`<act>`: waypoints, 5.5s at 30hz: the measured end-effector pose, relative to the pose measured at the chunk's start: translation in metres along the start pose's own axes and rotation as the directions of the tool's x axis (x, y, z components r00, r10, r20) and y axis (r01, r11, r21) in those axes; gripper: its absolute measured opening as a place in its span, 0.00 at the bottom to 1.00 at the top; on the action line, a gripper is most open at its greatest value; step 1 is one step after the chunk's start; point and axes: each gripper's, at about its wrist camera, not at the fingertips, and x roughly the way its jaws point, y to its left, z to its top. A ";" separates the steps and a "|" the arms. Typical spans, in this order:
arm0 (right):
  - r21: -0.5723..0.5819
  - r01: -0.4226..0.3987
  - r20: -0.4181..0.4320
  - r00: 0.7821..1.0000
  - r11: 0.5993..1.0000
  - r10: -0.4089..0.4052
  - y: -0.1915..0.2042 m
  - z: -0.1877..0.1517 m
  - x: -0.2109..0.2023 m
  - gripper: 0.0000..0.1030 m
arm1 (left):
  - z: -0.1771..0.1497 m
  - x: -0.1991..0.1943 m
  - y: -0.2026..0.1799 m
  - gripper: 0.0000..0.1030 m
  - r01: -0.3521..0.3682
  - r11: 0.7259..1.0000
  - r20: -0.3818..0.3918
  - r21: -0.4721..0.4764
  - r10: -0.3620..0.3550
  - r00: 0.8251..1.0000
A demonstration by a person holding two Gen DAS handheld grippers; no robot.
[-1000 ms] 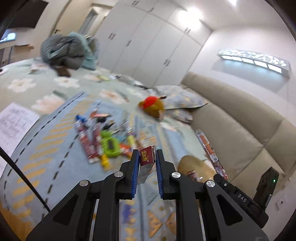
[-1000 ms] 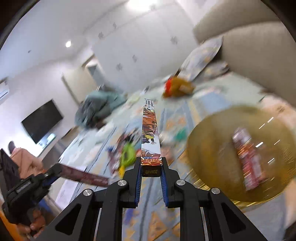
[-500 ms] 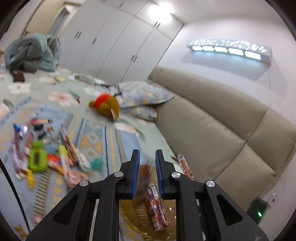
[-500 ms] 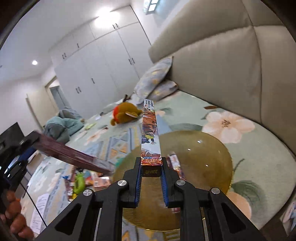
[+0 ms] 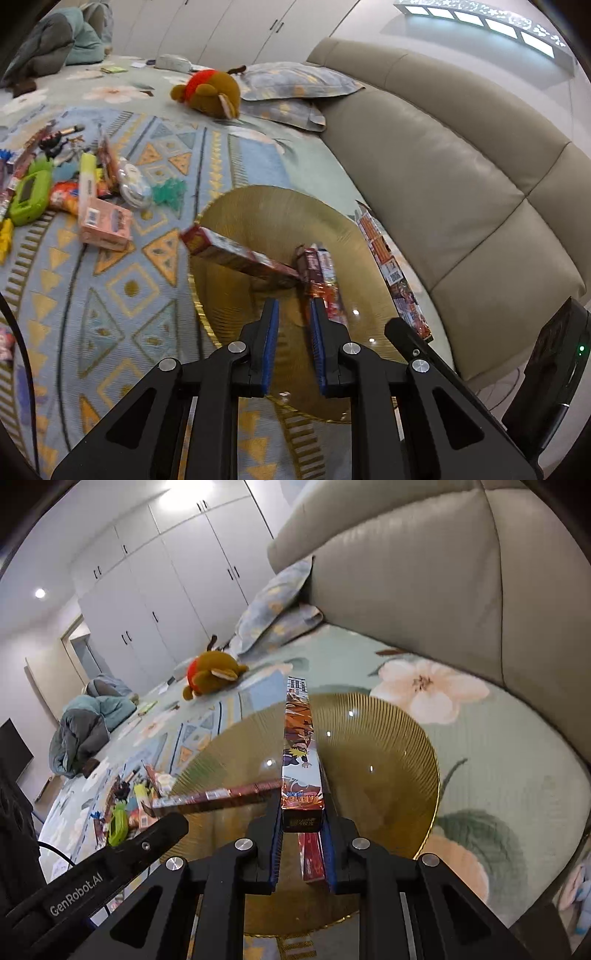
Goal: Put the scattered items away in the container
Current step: 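Carry both boxes over the gold plate and open both tools, then bring both tools back over the scattered items, then drop the pink barcode box in the plate with the right tool while the left grasps a purple figure, then carry the purple figure over the gold plate and open the left tool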
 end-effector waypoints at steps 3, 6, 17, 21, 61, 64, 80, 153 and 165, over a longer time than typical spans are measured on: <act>-0.017 -0.026 -0.023 0.999 1.000 0.025 0.006 -0.004 0.003 0.17 | 0.005 -0.013 0.008 0.14 -0.025 1.000 0.035 -0.012 0.025 0.999; -0.043 -0.029 -0.054 0.998 0.999 0.027 0.018 -0.012 0.011 0.17 | 0.009 -0.026 0.025 0.14 -0.036 0.997 0.062 -0.066 0.040 0.997; -0.091 -0.008 -0.102 0.995 0.996 -0.002 0.034 -0.024 0.020 0.57 | 0.006 -0.031 0.090 0.15 -0.112 0.972 0.031 -0.207 0.121 0.992; -0.014 -0.067 -0.063 0.996 0.998 0.066 0.037 -0.011 0.013 0.57 | 0.009 -0.040 0.100 0.17 -0.122 0.966 0.062 -0.226 0.140 0.988; -0.086 -0.453 -0.122 0.889 0.888 0.441 0.118 -0.037 0.044 0.61 | 0.014 -0.094 0.173 0.26 -0.231 0.955 0.085 -0.186 0.250 0.965; -0.145 -0.462 -0.171 0.882 0.875 0.438 0.140 -0.052 0.048 0.61 | 0.007 -0.088 0.187 0.26 -0.160 0.962 0.009 -0.223 0.166 0.986; -0.304 -0.189 -0.218 0.968 0.934 0.125 0.219 -0.045 0.138 0.62 | -0.031 -0.045 0.165 0.26 -0.254 0.965 -0.295 0.068 0.262 0.919; 0.066 -0.141 0.110 0.985 0.988 0.133 0.016 0.017 -0.010 0.54 | 0.003 -0.070 0.074 0.23 0.020 0.982 -0.086 0.187 -0.004 0.996; 0.113 -0.102 0.093 0.991 0.988 0.092 -0.002 0.019 -0.005 0.54 | 0.006 0.010 -0.005 0.24 0.037 0.949 -0.226 0.313 0.037 0.973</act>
